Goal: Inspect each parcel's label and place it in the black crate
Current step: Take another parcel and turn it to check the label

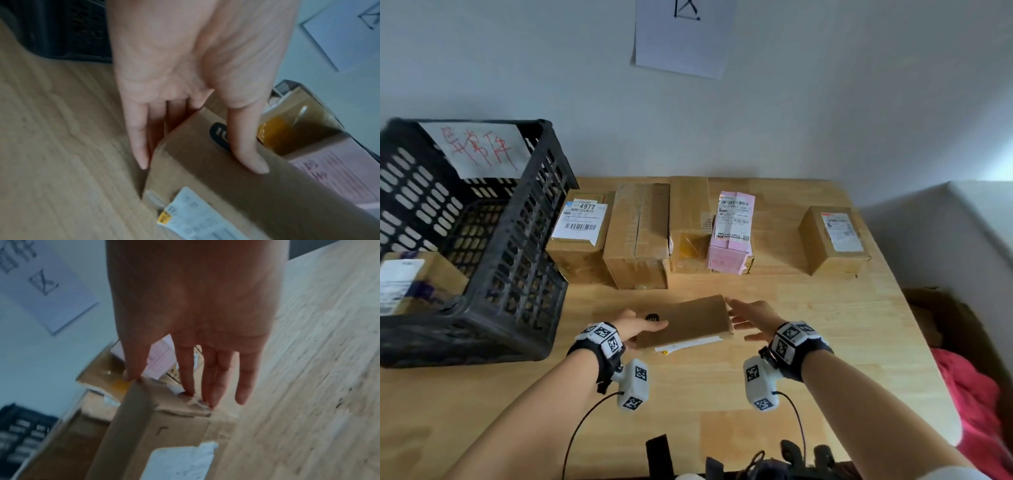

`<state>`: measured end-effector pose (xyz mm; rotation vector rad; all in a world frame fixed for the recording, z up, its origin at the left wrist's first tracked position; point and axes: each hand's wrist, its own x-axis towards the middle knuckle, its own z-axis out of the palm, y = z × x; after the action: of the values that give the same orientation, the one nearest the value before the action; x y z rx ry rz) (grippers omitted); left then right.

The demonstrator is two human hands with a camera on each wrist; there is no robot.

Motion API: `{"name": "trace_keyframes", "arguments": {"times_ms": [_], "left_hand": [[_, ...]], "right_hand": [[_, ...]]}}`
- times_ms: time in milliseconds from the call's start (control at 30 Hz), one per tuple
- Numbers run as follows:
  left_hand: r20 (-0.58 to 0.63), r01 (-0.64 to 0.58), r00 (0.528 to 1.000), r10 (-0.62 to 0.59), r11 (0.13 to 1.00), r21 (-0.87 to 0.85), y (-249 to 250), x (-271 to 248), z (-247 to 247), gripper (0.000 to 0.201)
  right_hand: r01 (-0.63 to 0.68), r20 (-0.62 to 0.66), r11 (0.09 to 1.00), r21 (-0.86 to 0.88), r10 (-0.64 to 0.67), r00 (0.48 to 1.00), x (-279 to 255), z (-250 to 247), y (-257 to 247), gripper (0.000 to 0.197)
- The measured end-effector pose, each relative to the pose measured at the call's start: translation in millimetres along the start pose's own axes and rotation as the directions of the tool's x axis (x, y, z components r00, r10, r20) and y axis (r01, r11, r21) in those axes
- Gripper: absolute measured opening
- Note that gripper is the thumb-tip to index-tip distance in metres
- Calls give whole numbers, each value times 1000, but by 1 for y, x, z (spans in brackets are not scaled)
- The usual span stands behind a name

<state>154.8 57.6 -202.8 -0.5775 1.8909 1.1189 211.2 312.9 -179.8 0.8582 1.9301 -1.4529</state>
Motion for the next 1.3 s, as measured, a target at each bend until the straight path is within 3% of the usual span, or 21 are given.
{"name": "trace_keyframes", "arguments": {"times_ms": [100,167,233,300,400,500,567,633,700,733,833,967,1300], "left_hand": [[70,5,997,9,982,-189,-3,-5,0,123],[104,-6,994,29,976,-216,-4,-9,2,113],[106,-19,993,43,975,-221,-4,-9,5,93],[123,-30,991,53,983,-182,0,-12,7,87],[123,-80,988,93,991,-103,12,-19,10,65],[150,-88,983,108,987,-138,26,-28,16,57],[234,-38,966,111,955,-294,35,-29,19,61],[319,28,941,116,910,-414,45,-32,18,87],[334,22,938,97,942,-336,51,-34,17,108],[312,-22,944,102,968,-249,54,-37,18,109],[227,-99,968,106,994,-45,53,-40,19,86],[184,-123,974,130,991,-50,45,-28,15,59],[188,-118,974,126,991,-57,51,-25,13,59]], "right_hand": [[110,-71,989,101,-103,992,-4,-10,-2,28],[122,-44,975,187,-116,992,-5,-13,-1,13],[116,-2,955,274,-120,993,-6,-16,-3,18],[125,-4,950,286,-129,992,-7,-19,-7,36],[142,-28,967,211,-140,990,-8,-19,-16,63],[168,-18,983,73,-167,986,-12,-13,-25,66],[185,7,982,-25,-185,983,-13,-6,-30,62],[188,26,979,-83,-187,982,-12,3,-34,62],[180,44,977,-117,-176,983,-11,8,-36,61],[175,59,974,-147,-167,984,-11,9,-37,60],[171,122,952,-255,-144,982,-12,9,-41,55],[179,128,928,-327,-144,981,-8,13,-48,51],[118,146,947,-299,-77,986,9,9,-51,47]]}}
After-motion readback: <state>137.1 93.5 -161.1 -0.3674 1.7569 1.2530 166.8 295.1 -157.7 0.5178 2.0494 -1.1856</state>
